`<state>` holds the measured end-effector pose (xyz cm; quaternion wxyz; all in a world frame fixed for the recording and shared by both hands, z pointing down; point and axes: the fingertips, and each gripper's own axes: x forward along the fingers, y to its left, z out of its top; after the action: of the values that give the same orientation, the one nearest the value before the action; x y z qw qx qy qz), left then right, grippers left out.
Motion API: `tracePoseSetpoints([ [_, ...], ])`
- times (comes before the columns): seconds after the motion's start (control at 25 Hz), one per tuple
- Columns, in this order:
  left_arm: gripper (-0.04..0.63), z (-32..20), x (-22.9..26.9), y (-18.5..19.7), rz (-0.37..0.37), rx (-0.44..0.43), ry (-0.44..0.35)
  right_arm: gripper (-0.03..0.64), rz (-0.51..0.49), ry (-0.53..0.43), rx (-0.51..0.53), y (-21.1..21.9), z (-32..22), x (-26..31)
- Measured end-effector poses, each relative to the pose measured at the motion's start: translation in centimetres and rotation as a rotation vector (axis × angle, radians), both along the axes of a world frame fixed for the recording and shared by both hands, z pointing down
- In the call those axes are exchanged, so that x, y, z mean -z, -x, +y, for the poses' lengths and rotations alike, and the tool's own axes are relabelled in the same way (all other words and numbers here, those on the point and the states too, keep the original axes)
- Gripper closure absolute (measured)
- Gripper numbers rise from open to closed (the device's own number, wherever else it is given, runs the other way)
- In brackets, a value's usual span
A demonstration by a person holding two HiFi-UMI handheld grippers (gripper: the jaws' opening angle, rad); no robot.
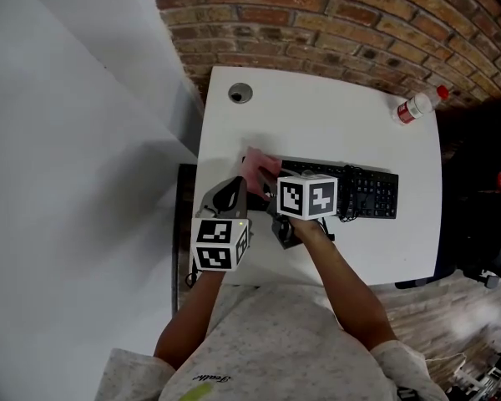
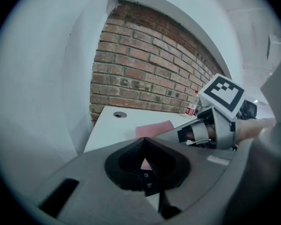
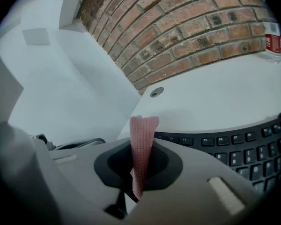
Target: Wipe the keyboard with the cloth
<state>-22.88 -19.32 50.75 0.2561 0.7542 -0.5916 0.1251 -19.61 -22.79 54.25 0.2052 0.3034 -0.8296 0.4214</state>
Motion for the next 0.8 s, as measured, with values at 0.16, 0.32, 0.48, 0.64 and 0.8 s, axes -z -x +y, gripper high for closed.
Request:
tracePoseSetpoints([
  [0.16, 0.598, -0.2, -0.1, -1.6, -0.003, -0.007, 0.011, 0.603, 0.016, -0.012, -0.013, -1.7, -0.6, 0.2],
  [0.32, 0.598, -0.4, -0.2, -3.6, -0.011, -0.02, 0.015, 0.603, 0.026, -0.018, -0.022, -3.7, -1.0, 0.3],
  [0.48, 0.598, -0.6, -0.3, -5.3, -0.012, -0.024, 0.019, 0.603, 0.043, -0.033, -0.02, -5.7, -1.2, 0.5],
  [0.64, 0.598, -0.6, -0.2, -6.9, -0.02, -0.03, 0.018, 0.603, 0.059, -0.046, -0.026, -7.6, -1.5, 0.7],
  [0.8, 0.598, -0.2, -0.3, -8.8, -0.03, -0.042, 0.023, 0.603, 0.076, -0.049, -0.042, -9.7, -1.5, 0.6],
])
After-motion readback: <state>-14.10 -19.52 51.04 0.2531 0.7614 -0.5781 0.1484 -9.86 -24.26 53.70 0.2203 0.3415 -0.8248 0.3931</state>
